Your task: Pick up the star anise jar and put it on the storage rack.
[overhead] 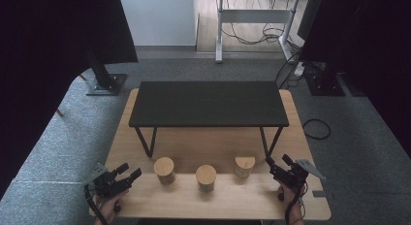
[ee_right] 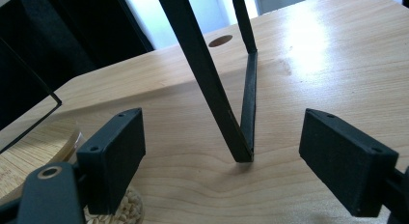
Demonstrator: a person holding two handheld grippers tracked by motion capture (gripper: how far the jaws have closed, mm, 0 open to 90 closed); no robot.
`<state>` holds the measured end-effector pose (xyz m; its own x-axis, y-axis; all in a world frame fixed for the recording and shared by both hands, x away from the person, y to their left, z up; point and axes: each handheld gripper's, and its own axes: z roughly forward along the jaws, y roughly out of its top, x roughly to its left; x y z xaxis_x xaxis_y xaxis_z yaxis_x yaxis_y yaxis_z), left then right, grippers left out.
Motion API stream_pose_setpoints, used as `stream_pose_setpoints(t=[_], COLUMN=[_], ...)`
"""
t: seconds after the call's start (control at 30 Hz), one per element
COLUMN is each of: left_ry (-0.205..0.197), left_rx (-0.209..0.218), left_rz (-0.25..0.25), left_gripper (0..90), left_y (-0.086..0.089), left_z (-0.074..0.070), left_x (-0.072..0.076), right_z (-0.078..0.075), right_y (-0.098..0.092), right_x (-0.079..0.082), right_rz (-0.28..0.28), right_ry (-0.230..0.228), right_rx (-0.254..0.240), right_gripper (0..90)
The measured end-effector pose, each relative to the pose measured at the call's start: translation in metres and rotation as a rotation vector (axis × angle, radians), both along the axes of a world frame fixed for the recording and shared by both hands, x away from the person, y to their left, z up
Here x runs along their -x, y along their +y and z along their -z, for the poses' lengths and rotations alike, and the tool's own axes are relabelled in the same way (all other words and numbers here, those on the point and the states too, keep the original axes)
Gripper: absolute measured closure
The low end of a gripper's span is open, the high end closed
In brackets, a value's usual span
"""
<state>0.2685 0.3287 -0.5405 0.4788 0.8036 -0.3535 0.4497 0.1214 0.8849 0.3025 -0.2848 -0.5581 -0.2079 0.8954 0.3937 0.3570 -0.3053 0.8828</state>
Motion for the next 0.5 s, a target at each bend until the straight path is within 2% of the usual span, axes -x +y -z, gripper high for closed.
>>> stream_pose_setpoints(t=[0.17,0.27,0.5], left_ry=[-0.033,-0.05,-0.075], left_rx=[-0.049,-0.065,-0.108], left_rz=[0.076,0.115,0.182], left_gripper=[18.8,18.7,17.7], left_y=[0.001,0.0,-0.009], left_z=[-0.005,-0.008,-0.011], left_x=[0.007,0.01,0.015], right_z=[0.0,0.0,0.0], right_y=[0.0,0.0,-0.001], right_x=[-0.001,-0.001,0.0], right_rz=[0.002,0.002,0.002], right_ry=[0.004,0.005,0.004], right_rx=[0.0,-0.003,-0.006], right_gripper=[15.9,15.9,15.8])
